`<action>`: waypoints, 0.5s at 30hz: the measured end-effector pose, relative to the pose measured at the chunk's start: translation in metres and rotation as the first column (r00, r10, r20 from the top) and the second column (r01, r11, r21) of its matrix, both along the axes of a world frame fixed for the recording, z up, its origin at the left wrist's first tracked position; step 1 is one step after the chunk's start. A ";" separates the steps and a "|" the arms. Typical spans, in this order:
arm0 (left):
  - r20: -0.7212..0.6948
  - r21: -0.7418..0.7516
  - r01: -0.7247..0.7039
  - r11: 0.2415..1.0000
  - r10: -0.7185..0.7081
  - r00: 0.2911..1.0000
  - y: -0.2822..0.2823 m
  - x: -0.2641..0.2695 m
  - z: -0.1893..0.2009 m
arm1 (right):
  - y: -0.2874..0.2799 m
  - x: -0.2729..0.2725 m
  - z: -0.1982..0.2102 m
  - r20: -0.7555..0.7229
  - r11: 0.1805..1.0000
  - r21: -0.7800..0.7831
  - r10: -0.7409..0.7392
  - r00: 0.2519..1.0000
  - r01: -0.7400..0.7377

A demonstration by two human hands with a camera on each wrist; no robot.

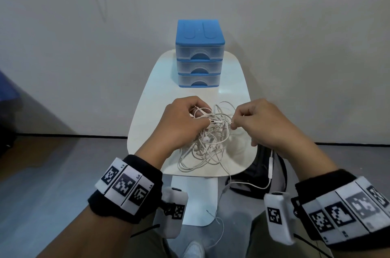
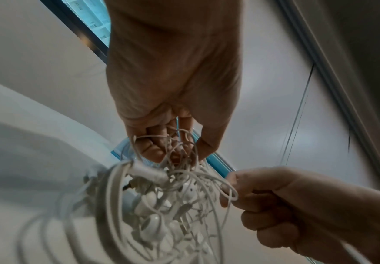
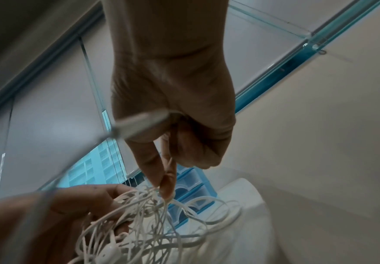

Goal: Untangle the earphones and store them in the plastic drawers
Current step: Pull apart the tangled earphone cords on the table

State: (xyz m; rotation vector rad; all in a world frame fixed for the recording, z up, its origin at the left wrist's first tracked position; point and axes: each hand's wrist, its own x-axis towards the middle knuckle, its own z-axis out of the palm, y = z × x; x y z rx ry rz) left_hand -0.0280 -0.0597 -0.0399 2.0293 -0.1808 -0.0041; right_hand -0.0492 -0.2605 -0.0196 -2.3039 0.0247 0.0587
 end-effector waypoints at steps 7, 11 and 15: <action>-0.005 -0.043 -0.026 0.999 0.026 1.000 -0.004 -0.001 -0.003 | 0.018 0.000 -0.002 0.251 0.994 0.076 0.057 0.966 -0.078; 0.011 -0.060 -0.025 0.998 0.025 1.000 -0.003 -0.001 0.001 | 0.023 0.001 -0.004 0.273 0.983 -0.140 0.157 0.949 -0.123; 0.040 -0.030 -0.006 1.000 0.007 0.999 -0.003 0.000 0.004 | 0.027 0.003 -0.007 0.282 0.947 -0.311 0.176 0.943 -0.083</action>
